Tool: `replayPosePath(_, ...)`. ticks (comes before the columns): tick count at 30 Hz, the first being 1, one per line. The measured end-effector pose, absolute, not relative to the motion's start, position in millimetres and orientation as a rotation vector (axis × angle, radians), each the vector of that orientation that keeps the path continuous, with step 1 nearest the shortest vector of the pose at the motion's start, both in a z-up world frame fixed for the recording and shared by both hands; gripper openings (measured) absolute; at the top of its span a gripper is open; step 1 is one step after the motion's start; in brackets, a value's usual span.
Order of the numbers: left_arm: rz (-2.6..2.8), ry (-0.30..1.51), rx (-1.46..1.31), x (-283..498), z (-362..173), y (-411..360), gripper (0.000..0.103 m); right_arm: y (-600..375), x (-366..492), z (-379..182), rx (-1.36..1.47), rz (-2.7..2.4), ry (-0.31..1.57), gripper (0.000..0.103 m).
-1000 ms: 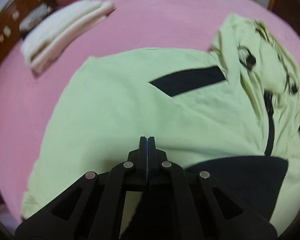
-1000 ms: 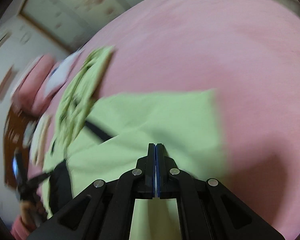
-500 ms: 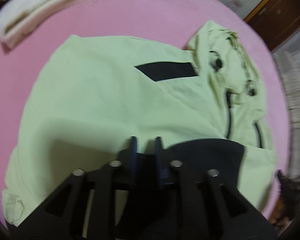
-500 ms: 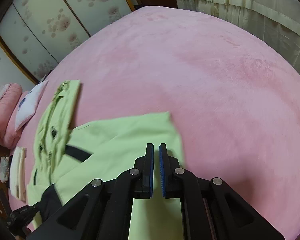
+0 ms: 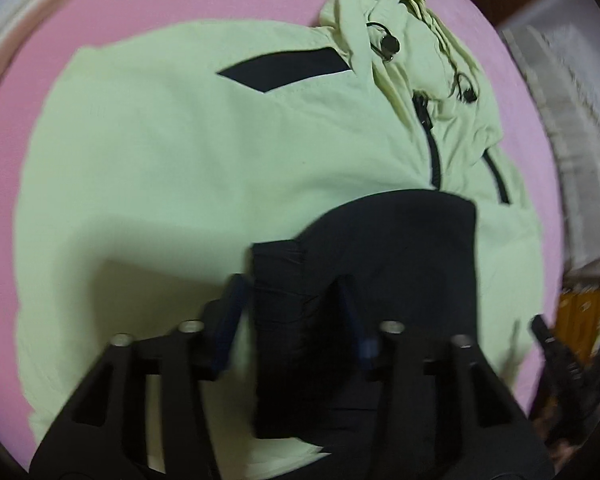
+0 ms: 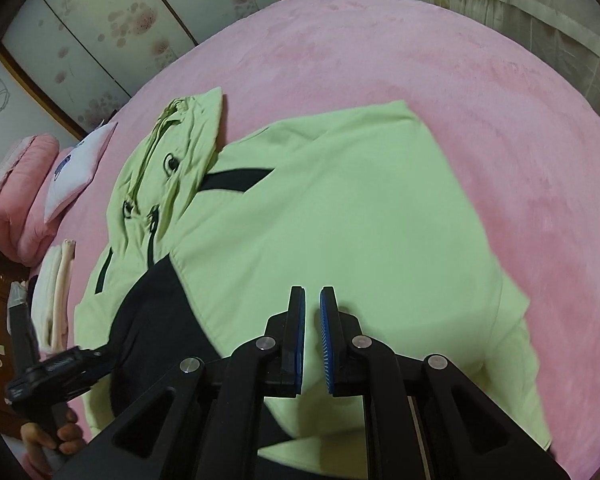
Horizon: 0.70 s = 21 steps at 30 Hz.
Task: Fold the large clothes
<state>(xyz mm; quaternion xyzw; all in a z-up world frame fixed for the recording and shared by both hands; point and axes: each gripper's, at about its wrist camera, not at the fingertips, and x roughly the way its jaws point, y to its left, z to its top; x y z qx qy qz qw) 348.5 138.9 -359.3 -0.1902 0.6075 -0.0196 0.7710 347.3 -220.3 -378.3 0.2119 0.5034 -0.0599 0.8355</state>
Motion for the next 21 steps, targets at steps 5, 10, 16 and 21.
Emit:
replayPosePath(5, -0.043, 1.293, -0.380, 346, -359, 142, 0.019, -207, 337, -376, 0.460, -0.136, 1.078, 0.008)
replayPosePath(10, 0.036, 1.218, -0.313, 340, -346, 154, 0.019, -203, 352, -366, 0.432, -0.116, 1.062, 0.008)
replayPosePath(16, 0.006, 1.291, -0.339, 353, -351, 163, 0.023, -205, 369, -355, 0.404, -0.022, 1.085, 0.019)
replayPosePath(21, 0.013, 1.275, -0.243, 365, -329, 162, 0.047, -200, 398, -356, 0.391, 0.077, 1.136, 0.035)
